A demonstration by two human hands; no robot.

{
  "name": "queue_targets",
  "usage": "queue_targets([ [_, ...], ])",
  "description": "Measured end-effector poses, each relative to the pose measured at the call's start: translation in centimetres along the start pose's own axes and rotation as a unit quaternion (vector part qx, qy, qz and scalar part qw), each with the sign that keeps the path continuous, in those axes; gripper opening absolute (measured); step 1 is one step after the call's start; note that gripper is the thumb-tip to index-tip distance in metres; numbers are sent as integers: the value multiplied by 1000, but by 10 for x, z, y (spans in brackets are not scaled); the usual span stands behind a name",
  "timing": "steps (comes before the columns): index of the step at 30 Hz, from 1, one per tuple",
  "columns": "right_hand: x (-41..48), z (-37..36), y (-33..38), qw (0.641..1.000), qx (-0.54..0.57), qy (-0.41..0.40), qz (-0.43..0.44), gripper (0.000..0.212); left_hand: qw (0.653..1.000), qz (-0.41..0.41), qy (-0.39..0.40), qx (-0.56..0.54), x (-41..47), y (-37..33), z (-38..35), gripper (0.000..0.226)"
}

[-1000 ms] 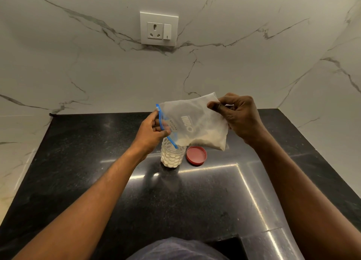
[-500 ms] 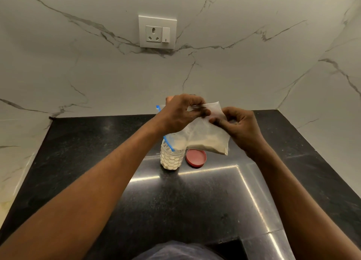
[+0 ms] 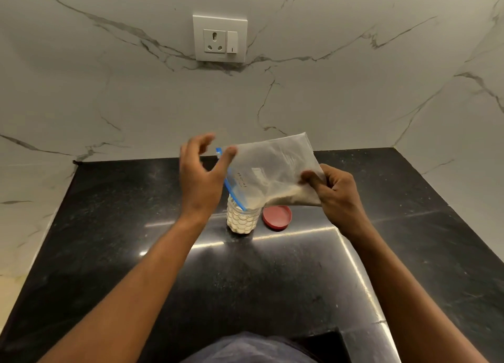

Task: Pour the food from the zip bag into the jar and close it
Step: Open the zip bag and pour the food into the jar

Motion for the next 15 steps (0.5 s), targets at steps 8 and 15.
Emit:
queue_targets([
  [8,3,-2,4,1000,6,13,4,26,962,175,205,33,-12,70,-21,15],
  [15,3,-2,9,1000,7,1,28,16,965,139,222,-2,-5,69,-29,38],
])
Point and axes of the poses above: each hand's wrist, its own x-axis towards the middle knuckle, its own z-axis out of the back of the hand, y = z × x, the point moved 6 cm from there along x, towards the middle knuckle, and after that the axes turned 15 degrees about -y, right-handed, at the moved point
